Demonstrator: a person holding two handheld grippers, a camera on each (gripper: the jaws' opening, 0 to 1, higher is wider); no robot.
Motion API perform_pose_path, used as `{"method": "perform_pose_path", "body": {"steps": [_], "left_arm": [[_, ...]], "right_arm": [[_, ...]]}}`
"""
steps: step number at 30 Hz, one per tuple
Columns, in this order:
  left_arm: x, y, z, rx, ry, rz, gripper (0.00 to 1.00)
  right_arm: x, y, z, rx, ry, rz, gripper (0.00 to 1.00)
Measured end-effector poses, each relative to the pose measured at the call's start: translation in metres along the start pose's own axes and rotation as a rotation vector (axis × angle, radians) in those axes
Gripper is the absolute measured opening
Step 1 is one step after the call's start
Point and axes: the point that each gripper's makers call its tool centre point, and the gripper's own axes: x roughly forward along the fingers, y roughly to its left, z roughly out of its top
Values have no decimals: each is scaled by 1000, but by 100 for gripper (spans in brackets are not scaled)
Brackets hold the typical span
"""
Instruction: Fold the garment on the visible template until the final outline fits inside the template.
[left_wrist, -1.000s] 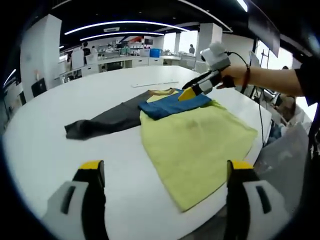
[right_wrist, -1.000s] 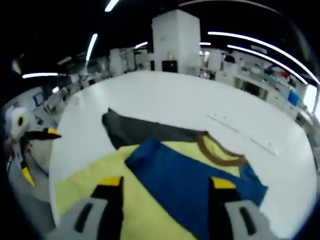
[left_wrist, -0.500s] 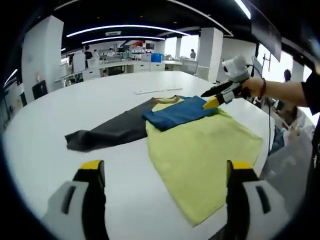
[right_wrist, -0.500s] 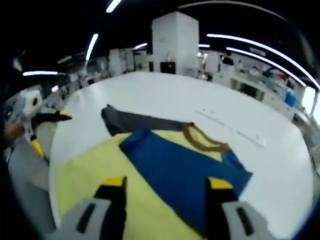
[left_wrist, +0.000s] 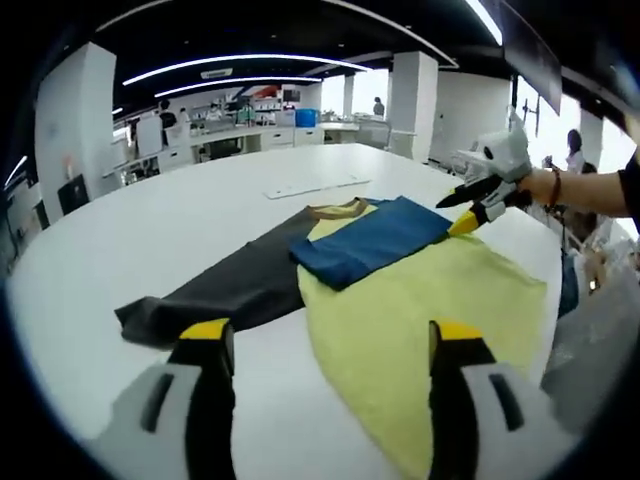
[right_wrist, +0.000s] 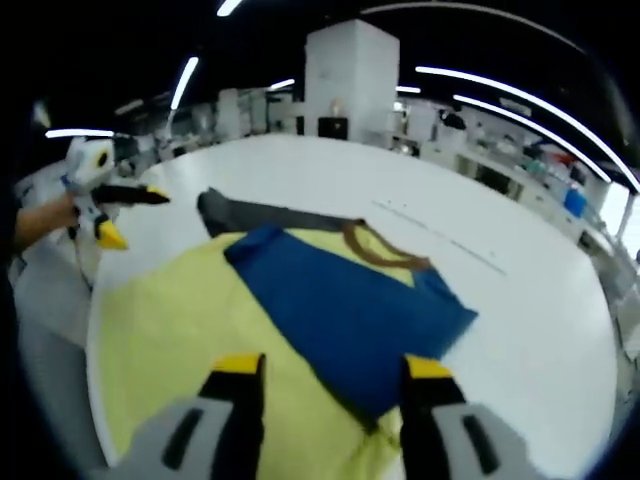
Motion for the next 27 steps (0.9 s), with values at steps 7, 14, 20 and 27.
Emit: {"method": "perform_pose_path", "body": {"steps": [7,14,20,27], "left_arm": [[26,5,-2,33,11,-16,55],[51,21,-7,43,13,-10,43],[66,29,-10,13,15,2,31],[82,37,-21,-18,49,15,28]], "right_arm": [[-3,-10,-15,-46,36,-39,40],[2,-24,-27,-136,88,-76,30],[2,-28,-31,-151,102,-80,26],[1,-35,-41,-191,154,-108,20]]}}
